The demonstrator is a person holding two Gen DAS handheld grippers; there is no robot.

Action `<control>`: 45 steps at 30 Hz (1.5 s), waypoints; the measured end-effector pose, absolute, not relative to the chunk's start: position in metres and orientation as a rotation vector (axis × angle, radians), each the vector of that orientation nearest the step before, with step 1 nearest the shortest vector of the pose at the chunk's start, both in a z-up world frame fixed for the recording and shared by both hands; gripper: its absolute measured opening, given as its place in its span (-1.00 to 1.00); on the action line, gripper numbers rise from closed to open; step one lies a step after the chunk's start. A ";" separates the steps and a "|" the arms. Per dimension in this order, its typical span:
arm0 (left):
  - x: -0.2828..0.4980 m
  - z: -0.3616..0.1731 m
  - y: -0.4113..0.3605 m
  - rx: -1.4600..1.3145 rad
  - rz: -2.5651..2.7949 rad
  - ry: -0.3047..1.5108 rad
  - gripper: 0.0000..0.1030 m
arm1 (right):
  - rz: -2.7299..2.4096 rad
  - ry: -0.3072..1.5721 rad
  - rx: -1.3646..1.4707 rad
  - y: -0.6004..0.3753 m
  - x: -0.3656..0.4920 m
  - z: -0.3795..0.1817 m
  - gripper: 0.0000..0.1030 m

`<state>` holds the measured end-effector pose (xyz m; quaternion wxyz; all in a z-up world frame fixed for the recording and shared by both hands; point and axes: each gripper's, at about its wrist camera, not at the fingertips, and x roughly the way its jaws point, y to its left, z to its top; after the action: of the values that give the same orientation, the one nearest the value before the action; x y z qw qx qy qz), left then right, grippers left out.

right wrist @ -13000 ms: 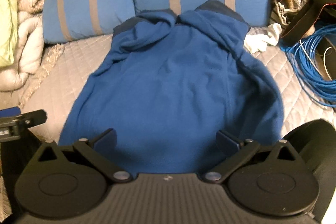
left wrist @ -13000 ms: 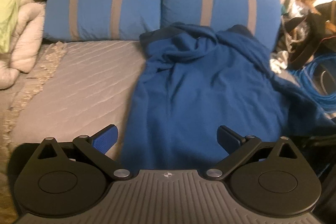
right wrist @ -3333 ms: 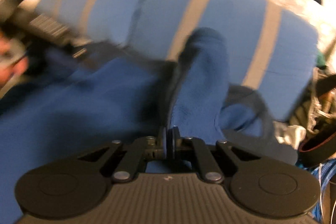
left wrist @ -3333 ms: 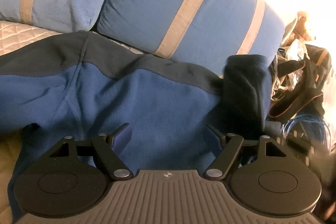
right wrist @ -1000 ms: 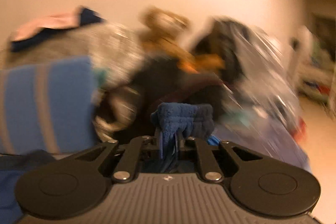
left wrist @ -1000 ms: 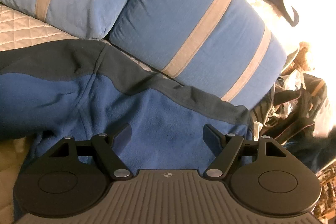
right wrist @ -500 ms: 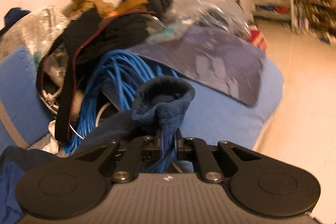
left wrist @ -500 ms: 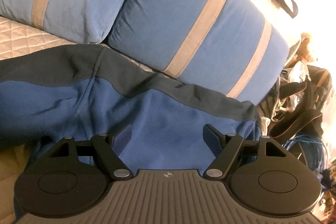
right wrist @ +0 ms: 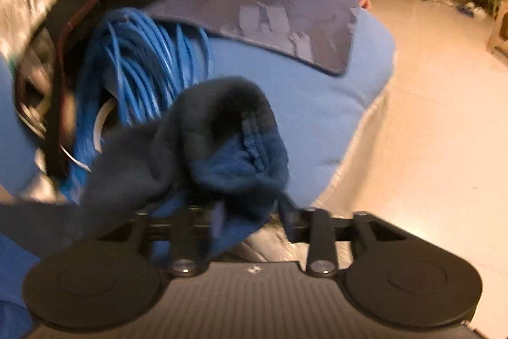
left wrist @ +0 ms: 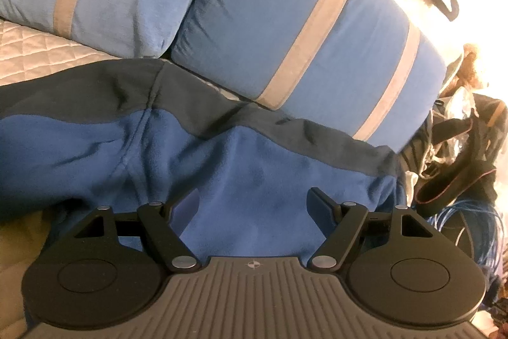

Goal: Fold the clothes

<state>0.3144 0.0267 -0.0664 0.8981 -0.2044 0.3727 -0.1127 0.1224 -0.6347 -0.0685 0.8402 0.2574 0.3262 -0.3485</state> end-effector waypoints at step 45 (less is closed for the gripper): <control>0.316 -0.062 0.033 -0.471 -0.233 0.783 0.45 | 0.314 0.846 -0.892 -0.330 0.264 -0.101 -0.20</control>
<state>0.3155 0.0328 -0.0615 0.8910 -0.2267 0.3772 -0.1121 0.2636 -0.3297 -0.1007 0.8055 -0.4167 0.3951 0.1466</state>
